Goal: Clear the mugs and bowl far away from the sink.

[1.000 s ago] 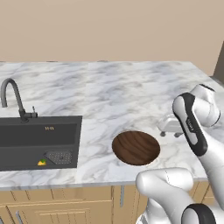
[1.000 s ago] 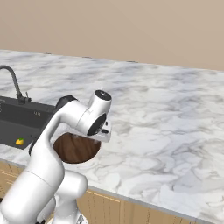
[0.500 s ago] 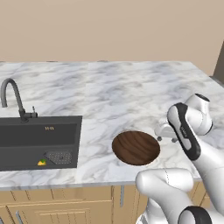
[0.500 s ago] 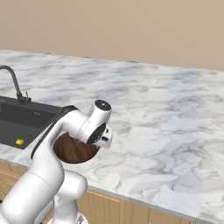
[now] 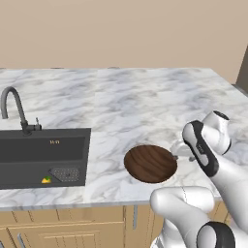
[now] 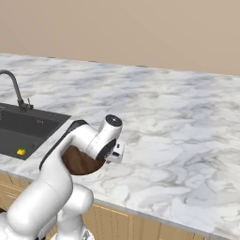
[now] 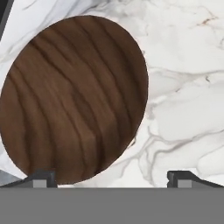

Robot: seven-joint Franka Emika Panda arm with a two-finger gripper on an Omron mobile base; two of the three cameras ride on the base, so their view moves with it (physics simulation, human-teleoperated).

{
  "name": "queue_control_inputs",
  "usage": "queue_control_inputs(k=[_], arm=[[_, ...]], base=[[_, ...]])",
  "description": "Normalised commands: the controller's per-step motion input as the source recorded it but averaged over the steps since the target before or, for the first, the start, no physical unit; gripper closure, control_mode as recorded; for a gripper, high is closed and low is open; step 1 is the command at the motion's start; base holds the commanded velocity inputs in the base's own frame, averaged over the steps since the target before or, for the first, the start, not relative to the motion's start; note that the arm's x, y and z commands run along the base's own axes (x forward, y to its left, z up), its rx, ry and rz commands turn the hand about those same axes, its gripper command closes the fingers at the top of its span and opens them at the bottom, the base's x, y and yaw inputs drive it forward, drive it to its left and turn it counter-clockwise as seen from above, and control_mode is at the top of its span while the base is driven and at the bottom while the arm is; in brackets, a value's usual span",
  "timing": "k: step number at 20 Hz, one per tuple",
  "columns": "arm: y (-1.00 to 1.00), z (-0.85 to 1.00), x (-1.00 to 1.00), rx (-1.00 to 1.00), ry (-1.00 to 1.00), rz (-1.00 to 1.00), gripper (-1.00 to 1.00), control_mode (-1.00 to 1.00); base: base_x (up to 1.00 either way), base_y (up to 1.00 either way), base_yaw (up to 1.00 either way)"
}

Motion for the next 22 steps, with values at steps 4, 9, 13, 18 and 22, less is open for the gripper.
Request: queue_control_inputs(k=[4, 9, 13, 18, 22], arm=[[-0.03, -0.24, 0.16, 0.0, 0.0, 0.0, -1.0, -1.0], [0.0, -0.19, 0.2, 0.0, 0.0, 0.0, -1.0, -1.0], [0.0, -0.17, 0.43, 0.0, -0.02, 0.0, -1.0, -1.0], [0.0, -0.24, 0.29, 0.0, -0.01, 0.0, -1.0, -1.0], [0.0, -0.24, 0.28, 0.0, 0.0, 0.0, -1.0, -1.0]], base=[[0.0, 0.0, 0.0], [0.0, 0.0, 0.0], [0.0, 0.0, 0.0], [0.0, 0.0, 0.0], [0.0, 0.0, 0.0]])
